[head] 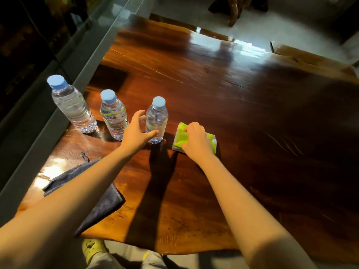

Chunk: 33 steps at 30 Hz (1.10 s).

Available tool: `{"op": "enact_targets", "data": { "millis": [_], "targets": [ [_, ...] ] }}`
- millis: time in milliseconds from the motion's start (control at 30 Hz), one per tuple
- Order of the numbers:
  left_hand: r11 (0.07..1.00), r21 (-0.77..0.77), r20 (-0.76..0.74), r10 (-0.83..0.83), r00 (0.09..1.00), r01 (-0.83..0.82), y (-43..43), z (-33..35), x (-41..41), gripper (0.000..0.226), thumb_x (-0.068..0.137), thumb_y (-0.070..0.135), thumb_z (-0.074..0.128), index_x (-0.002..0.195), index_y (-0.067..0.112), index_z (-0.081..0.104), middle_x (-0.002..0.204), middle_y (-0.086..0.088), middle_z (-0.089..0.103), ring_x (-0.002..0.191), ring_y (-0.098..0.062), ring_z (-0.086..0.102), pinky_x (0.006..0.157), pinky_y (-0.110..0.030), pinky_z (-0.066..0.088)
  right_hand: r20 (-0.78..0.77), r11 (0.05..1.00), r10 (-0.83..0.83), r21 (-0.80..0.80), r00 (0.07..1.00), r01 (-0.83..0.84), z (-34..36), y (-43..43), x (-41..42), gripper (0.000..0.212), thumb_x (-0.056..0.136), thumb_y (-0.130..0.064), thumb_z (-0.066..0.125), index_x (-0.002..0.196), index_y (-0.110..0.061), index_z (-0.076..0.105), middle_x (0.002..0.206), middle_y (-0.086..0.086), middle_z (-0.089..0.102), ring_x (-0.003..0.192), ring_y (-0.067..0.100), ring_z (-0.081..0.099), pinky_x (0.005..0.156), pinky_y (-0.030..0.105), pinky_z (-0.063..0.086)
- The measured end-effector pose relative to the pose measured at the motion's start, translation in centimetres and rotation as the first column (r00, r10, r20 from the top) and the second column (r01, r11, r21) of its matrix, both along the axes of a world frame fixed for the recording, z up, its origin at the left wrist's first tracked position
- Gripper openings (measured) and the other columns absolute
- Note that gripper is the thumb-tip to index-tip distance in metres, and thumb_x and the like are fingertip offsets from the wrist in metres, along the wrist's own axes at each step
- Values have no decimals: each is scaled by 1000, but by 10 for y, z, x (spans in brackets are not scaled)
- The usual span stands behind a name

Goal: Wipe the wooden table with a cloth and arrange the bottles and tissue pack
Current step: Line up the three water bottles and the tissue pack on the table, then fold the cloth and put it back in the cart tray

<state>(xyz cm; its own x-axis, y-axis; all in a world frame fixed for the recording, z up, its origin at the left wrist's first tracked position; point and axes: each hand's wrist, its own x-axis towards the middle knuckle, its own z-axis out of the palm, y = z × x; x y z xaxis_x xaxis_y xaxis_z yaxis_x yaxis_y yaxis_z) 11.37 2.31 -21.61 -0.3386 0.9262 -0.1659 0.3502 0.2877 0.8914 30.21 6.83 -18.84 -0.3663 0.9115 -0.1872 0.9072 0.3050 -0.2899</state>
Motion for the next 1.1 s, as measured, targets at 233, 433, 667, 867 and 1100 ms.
{"op": "enact_targets", "data": {
  "millis": [233, 433, 667, 867, 1100],
  "targets": [
    [987, -106, -244, -140, 960, 117, -81, 2, -65, 24, 84, 4, 62, 106, 12, 68, 106, -6, 72, 94, -17, 66, 87, -26, 48, -47, 985, 75, -153, 996, -82, -11, -77, -58, 30, 88, -20, 53, 116, -12, 55, 121, 10, 52, 119, 30, 43, 98, 41, 39],
    [925, -210, -499, -379, 779, 316, -144, -24, -126, 33, 82, 2, 57, 113, 8, 67, 112, -13, 70, 104, -31, 63, 90, -37, 46, -81, 923, 234, -295, 969, -248, -40, -131, -128, 36, 92, -31, 51, 122, -11, 51, 124, 11, 51, 120, 32, 42, 97, 45, 39],
    [788, -345, -554, -610, 566, 511, -170, -51, -160, 62, 71, 23, 73, 129, 15, 54, 132, -6, 58, 121, -26, 54, 103, -39, 43, 4, 914, 191, -364, 982, -177, -63, -171, -168, 57, 86, -39, 62, 130, -12, 38, 131, 12, 41, 125, 34, 35, 99, 48, 38],
    [784, -288, -654, -581, 485, 550, -186, -54, -168, 72, 59, 49, 79, 120, 17, 60, 122, -8, 61, 110, -28, 59, 91, -41, 50, 133, 893, 439, -174, 888, -415, -69, -180, -178, 74, 82, -26, 67, 143, -17, 26, 150, 8, 26, 133, 32, 29, 105, 45, 32],
    [775, -383, -642, -615, 458, 503, -197, -58, -163, 93, 64, 57, 72, 139, 14, 40, 141, -6, 44, 126, -24, 42, 106, -36, 37, 150, 838, 525, -264, 838, -477, -61, -171, -188, 78, 77, -18, 70, 143, -14, 28, 144, 7, 32, 127, 30, 35, 100, 43, 41]
  ]
}}
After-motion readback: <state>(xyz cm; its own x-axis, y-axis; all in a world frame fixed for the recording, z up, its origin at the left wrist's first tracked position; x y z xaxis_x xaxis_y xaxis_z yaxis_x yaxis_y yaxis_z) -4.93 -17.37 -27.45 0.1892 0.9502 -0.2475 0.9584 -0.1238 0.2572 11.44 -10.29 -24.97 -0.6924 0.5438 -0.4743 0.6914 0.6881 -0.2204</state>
